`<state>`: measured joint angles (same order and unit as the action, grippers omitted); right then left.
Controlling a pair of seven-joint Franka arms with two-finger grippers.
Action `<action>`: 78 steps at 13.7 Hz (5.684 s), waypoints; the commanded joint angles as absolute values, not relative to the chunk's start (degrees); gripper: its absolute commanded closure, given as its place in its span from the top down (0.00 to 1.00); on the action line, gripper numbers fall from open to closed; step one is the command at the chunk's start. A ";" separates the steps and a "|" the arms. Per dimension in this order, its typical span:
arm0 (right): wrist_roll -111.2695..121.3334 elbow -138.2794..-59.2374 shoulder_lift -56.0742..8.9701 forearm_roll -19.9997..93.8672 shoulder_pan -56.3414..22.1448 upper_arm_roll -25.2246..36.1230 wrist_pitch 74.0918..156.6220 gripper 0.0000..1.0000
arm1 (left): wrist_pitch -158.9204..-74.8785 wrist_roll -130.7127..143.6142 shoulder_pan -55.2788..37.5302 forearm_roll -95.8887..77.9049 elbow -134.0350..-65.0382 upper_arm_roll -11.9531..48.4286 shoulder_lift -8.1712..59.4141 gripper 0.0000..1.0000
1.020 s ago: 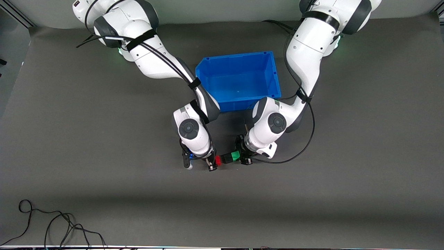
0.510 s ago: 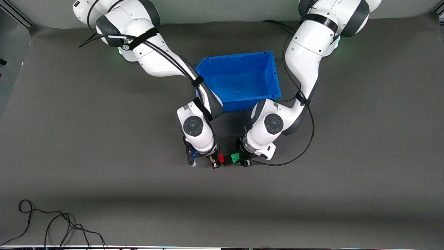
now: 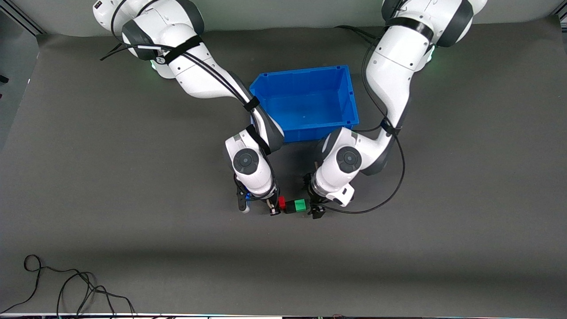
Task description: Attach green and red cubes to black cube
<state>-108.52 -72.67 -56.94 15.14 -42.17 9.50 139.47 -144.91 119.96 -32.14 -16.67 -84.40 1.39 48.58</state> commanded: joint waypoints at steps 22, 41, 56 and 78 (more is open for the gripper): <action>-106.64 -69.35 -41.78 14.50 -30.60 9.84 118.79 1.00 | -93.08 17.87 6.33 -6.53 -98.89 1.49 4.84 1.00; -37.03 -82.17 -8.18 12.92 -11.53 15.56 77.08 1.00 | -92.37 -0.51 -6.92 -2.11 -92.46 -5.87 -0.18 1.00; -15.82 -95.19 2.72 2.30 7.91 -4.13 87.71 1.00 | -92.02 -3.96 -3.87 -2.02 -93.34 -2.99 -1.49 1.00; -10.19 -94.83 2.02 2.46 8.35 -4.48 92.46 1.00 | -91.23 -2.90 -3.78 0.88 -92.72 -3.08 -1.14 1.00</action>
